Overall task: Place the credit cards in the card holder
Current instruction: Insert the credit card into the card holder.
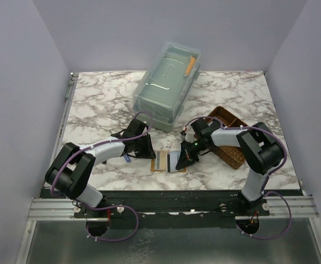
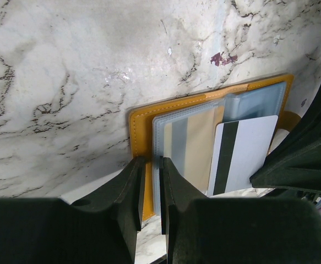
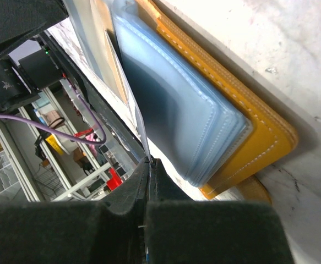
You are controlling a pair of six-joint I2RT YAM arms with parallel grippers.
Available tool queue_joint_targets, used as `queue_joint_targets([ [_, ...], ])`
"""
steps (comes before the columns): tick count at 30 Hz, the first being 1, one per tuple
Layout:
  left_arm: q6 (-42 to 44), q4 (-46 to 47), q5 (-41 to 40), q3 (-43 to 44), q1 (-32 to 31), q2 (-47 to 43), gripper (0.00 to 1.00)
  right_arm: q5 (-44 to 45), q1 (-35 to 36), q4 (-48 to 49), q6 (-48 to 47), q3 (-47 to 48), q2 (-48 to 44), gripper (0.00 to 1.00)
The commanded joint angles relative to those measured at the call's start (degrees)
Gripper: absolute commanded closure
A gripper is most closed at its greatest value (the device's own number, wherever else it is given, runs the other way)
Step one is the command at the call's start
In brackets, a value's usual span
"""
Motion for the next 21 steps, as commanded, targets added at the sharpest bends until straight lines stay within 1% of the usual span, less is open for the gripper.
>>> queue_joint_targets([
  [1, 0.25, -0.23, 0.55, -0.62, -0.09, 0.01, 0.78, -1.52, -0.53, -2.88, -1.98, -0.12, -0.36, 1.00],
  [16, 0.35, -0.23, 0.91, -0.66, -0.05, -0.72, 0.78, -4.83, -1.34, -9.75, -8.98, 7.53, 6.57, 1.00],
  [21, 0.41, -0.23, 0.82, -0.84, -0.09, -0.82, 0.78, -4.84, -1.36, -10.25, -9.93, 8.88, 8.14, 1.00],
])
